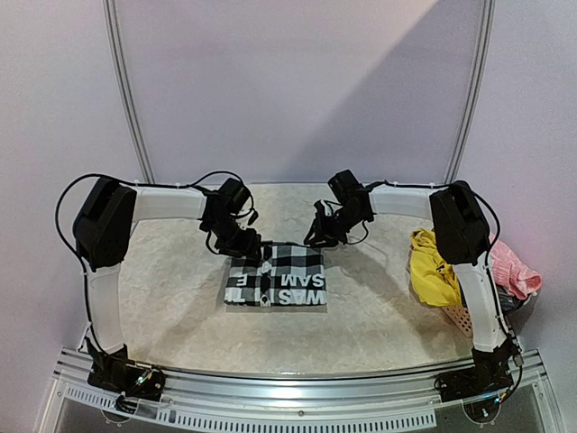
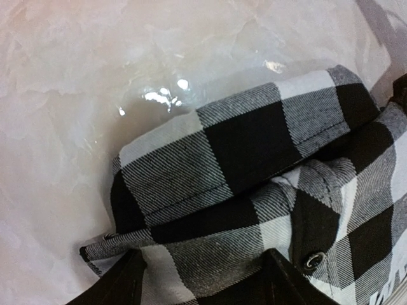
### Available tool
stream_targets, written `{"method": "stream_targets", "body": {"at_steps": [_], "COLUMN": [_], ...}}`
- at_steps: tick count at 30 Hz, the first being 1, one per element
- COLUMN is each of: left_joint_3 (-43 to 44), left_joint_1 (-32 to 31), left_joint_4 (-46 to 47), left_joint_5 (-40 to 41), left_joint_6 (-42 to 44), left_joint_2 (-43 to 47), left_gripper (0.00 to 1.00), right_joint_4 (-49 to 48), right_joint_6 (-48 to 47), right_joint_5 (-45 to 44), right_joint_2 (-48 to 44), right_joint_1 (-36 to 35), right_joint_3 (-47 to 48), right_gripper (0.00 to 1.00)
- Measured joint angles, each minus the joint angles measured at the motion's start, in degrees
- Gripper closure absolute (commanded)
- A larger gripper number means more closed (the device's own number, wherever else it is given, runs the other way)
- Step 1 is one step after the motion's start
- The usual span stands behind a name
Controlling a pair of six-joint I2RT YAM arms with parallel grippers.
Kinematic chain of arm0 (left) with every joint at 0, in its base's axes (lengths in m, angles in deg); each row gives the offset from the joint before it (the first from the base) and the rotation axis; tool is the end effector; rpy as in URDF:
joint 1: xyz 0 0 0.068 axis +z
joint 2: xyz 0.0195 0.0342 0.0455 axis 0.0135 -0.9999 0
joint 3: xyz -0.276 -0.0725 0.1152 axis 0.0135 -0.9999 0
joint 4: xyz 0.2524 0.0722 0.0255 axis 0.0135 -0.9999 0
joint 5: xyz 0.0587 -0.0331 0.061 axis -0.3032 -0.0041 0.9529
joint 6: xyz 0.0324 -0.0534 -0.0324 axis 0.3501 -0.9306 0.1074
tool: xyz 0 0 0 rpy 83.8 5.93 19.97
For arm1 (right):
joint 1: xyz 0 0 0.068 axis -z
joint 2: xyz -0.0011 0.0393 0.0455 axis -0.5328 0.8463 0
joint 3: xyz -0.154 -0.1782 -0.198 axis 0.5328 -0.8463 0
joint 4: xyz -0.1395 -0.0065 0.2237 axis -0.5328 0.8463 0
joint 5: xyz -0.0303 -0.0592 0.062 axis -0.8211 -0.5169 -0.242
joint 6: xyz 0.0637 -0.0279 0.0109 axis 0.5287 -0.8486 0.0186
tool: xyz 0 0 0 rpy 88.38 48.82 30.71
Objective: Fold and stack the mixed laundry pile
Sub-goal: Smooth out the square-folded shirt at the center of the board.
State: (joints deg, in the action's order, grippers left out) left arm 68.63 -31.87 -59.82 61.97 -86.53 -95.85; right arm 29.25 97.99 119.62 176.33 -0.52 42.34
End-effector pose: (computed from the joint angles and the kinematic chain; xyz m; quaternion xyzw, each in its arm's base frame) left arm 0.3781 -0.2365 0.1614 0.1142 0.9753 -0.1323 0.1352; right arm 0.4390 0.3169 0.1515 -0.0505 0.9310 0.3547 0.0696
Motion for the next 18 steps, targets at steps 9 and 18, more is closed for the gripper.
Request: {"method": "stream_targets", "body": {"at_steps": [9,18], "left_joint_3": [-0.26,-0.42], "left_joint_1": [0.13,0.13], "left_joint_4": [0.26,-1.75], "left_joint_5": [-0.68,0.48], "left_joint_6": [-0.07,-1.11], "left_joint_2": [0.28,6.58], "left_gripper": [0.33,0.3], "right_joint_4": [-1.86,1.86], "right_joint_6": [-2.32,-5.53], "right_joint_5": [-0.66,-4.52], "right_joint_2": [0.83,-2.32], "right_joint_1": [0.09,0.11], "right_joint_3": [-0.46,5.46], "right_gripper": [0.77,0.66]}}
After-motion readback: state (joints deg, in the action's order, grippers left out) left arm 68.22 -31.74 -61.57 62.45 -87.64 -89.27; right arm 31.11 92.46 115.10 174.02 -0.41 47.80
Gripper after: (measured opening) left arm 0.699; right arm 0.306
